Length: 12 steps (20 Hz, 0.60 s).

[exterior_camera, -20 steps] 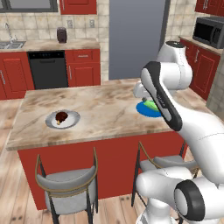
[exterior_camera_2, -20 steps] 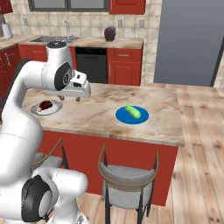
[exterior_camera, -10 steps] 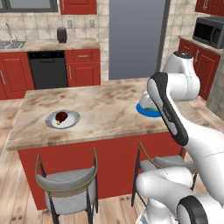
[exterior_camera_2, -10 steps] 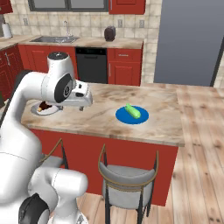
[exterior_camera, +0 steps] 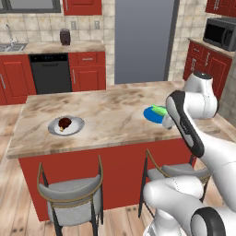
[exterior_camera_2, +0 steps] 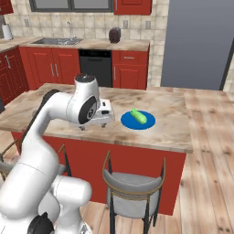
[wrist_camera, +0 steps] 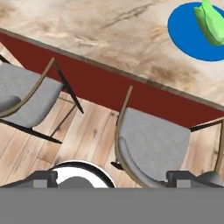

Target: Transport the steak and corn to the fridge. Place the steak on the rack containing meat and place the corn on the rack containing the vegetable, ensuring meats and vegetables are on different racks.

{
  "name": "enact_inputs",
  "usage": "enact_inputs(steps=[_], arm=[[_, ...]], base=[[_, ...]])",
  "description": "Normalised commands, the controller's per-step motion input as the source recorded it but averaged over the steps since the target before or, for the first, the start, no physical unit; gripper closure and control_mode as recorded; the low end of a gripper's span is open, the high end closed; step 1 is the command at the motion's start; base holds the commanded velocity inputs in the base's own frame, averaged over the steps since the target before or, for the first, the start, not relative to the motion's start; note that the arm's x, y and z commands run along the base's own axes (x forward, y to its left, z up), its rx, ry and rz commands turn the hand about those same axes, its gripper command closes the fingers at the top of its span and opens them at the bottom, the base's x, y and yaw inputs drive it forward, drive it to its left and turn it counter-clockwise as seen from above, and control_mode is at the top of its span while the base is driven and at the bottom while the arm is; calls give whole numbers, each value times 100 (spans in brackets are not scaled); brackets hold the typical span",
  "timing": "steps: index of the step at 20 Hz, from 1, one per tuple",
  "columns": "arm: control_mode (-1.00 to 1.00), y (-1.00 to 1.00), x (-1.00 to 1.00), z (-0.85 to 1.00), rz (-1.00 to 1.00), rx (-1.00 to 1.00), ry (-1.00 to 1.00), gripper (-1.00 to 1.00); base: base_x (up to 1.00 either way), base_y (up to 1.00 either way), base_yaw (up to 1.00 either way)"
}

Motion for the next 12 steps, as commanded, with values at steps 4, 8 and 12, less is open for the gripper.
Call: enact_inputs(steps=[4,8,12], arm=[[-100,-47,59,-6,5,-1,1,-100],[-100,-44,85,-20,0,0,4,-100],[-100,-37,76,-15,0,0,7,-100]], base=[[0,0,0],[0,0,0],[0,0,0]])
